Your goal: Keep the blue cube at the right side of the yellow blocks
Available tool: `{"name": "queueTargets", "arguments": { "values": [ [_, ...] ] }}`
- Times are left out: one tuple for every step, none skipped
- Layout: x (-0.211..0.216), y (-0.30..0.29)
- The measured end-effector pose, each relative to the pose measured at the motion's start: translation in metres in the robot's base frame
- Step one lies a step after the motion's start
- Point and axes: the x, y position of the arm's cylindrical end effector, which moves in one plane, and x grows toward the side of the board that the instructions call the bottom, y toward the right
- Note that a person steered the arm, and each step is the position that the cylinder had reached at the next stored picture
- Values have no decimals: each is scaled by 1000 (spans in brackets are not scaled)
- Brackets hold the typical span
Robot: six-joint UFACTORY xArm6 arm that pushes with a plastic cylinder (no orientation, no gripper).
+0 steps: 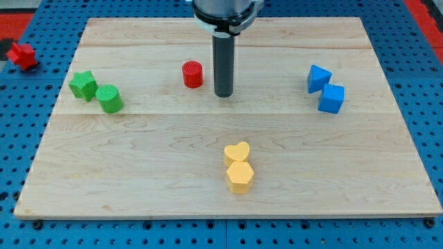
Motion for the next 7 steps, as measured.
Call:
{"name": "queueTargets", "arguments": {
  "values": [
    [-37, 26],
    [-86, 30],
    [-115, 32],
    [-135, 76],
    [-135, 76],
    [-134, 76],
    [-127, 111]
  ]
}}
